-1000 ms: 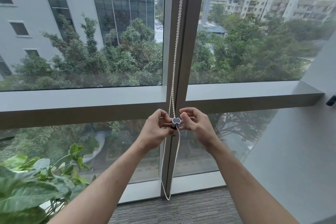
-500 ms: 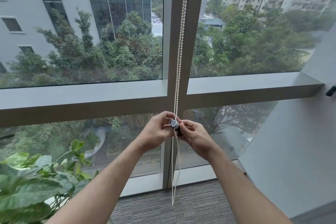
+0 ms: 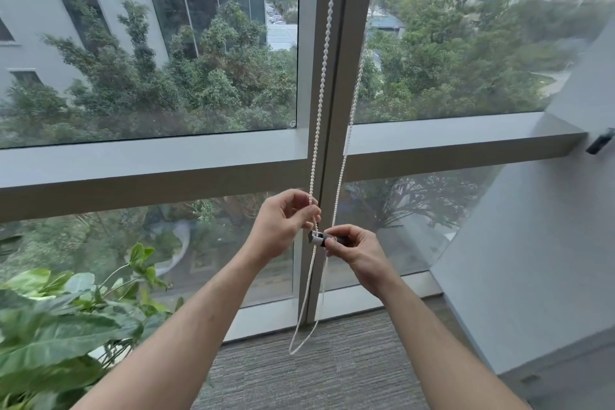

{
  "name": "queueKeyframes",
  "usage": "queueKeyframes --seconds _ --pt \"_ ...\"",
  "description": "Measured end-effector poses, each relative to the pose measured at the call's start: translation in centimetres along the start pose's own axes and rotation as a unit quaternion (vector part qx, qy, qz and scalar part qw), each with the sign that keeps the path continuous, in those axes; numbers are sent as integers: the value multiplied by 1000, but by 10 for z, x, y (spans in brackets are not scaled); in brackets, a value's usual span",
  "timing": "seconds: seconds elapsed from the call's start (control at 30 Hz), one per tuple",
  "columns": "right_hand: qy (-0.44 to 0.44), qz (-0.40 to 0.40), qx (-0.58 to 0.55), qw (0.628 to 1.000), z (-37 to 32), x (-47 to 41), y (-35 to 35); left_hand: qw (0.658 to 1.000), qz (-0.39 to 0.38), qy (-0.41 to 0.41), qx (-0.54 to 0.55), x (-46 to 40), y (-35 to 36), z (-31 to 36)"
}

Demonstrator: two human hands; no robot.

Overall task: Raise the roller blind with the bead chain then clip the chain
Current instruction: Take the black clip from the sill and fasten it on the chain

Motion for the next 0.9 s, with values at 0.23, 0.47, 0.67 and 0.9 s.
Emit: queueKeyframes --seconds 0.23,0.47,0.67,0.9 --pt "52 51 -15 997 51 10 -3 1000 0 -4 -29 21 -1 -18" --pt "103 81 -7 991 108 20 -8 996 -29 -30 -79 50 3 -41" --pt "134 104 20 985 151 30 -19 991 -45 -57 -113 66 10 -57" --pt "184 116 25 976 202 39 -37 982 -75 -103 -142 92 27 -93"
Point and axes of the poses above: each hand's wrist, its own x-axis away from the middle knuckle, its own y-axis out of the palm, z = x × y, the point moved 5 cm from there along -x, towards the middle knuckle, and after that the axes turned 12 degrees about y, right-handed, at the moved point
